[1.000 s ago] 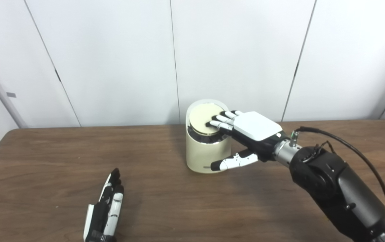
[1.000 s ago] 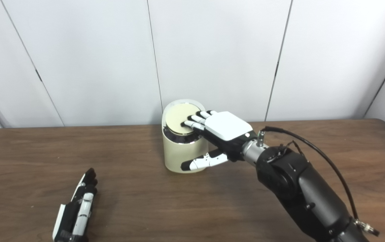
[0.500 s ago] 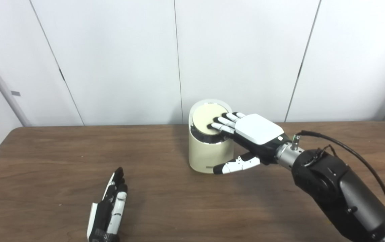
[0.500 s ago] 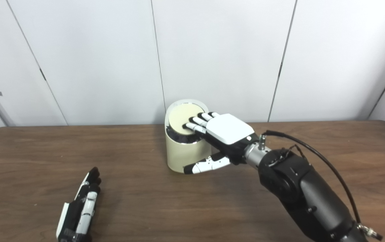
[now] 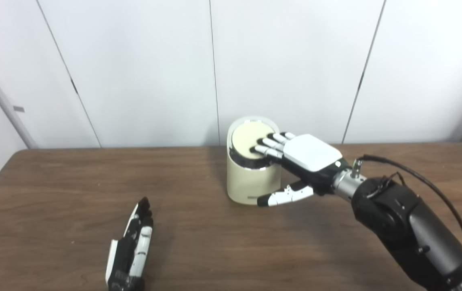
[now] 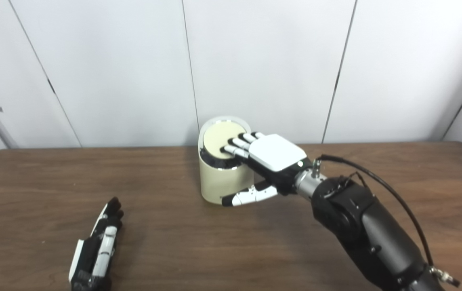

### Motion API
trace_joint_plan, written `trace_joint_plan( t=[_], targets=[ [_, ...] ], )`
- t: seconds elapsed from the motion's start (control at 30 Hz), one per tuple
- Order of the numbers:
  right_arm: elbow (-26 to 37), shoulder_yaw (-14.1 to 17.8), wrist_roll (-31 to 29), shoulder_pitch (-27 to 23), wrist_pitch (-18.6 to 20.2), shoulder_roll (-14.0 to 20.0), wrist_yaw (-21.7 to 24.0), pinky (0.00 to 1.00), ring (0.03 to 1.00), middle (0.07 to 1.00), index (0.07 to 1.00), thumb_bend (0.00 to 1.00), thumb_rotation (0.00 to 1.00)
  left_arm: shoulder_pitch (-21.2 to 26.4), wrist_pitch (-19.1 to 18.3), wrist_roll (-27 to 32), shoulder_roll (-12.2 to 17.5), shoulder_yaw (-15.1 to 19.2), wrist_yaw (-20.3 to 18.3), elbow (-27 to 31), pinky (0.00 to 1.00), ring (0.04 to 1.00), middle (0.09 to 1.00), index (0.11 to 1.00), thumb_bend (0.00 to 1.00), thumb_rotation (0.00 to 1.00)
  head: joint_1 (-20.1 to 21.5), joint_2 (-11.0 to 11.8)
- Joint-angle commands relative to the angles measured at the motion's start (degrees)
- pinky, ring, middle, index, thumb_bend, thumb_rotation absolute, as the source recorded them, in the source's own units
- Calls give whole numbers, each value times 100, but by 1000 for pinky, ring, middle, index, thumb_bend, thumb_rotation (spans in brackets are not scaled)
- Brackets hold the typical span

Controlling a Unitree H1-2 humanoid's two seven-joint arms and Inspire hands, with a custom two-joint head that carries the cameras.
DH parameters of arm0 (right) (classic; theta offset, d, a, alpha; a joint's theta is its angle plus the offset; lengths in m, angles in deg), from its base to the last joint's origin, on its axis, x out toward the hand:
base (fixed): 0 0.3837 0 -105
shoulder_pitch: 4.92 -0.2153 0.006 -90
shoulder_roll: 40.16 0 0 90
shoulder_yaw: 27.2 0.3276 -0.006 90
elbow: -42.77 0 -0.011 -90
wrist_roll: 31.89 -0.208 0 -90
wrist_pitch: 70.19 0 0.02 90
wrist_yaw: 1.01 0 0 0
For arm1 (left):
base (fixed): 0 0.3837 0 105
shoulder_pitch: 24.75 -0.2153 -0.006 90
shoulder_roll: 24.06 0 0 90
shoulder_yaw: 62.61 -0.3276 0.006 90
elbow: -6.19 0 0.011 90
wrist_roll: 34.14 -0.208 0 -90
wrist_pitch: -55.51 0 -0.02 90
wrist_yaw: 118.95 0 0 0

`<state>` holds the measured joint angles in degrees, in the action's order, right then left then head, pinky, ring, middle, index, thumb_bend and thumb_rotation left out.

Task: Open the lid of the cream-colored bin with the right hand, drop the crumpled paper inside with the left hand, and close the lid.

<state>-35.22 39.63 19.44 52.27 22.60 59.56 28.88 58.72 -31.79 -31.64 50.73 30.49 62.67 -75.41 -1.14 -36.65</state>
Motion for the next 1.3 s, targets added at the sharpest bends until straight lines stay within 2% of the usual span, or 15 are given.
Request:
trace_joint_plan(
  t=[0.0, 0.23, 0.5, 0.63, 0.77, 0.93, 1.07, 1.27],
  targets=[
    [67, 47, 25, -67, -47, 33, 67, 1000, 1000, 963, 904, 606, 1000, -58, -46, 48, -94, -94, -47, -34, 978, 970, 975, 971, 542, 767, -1, -8],
    [-86, -25, 10, -58, -52, 13, 149, 1000, 1000, 960, 889, 623, 1000, -67, -57, 84, -84, -97, -67, -32, 996, 979, 977, 967, 538, 766, -24, -38],
    [-84, -216, 193, -72, 132, 126, 725, 1000, 1000, 931, 860, 668, 1000, -117, -98, 76, -116, -104, -39, 81, 981, 966, 967, 961, 547, 757, -41, -89],
    [-38, -265, 264, -75, 181, 141, 861, 1000, 1000, 940, 887, 680, 1000, -132, -63, 132, -126, -88, -56, 85, 979, 969, 971, 964, 540, 754, -41, -97],
    [-22, -200, 240, -51, 175, 96, 760, 1000, 1000, 967, 916, 681, 1000, -146, -106, 83, -119, -104, -45, 115, 978, 968, 970, 964, 538, 769, -42, -106],
    [-70, -11, 111, 18, 74, -25, 274, 1000, 1000, 1000, 991, 655, 1000, -144, -145, 69, -117, -115, -37, 130, 993, 975, 973, 961, 526, 765, -42, -106],
    [-92, 92, 49, 69, 36, -91, -21, 1000, 1000, 1000, 1000, 629, 1000, -136, -146, 76, -117, -113, -35, 118, 991, 973, 971, 961, 526, 755, -42, -106],
    [32, 207, 119, 57, 127, -169, -137, 1000, 1000, 1000, 1000, 611, 1000, -117, -182, 73, -79, -116, -61, 103, 997, 979, 975, 960, 525, 749, -25, -69]
  ],
)
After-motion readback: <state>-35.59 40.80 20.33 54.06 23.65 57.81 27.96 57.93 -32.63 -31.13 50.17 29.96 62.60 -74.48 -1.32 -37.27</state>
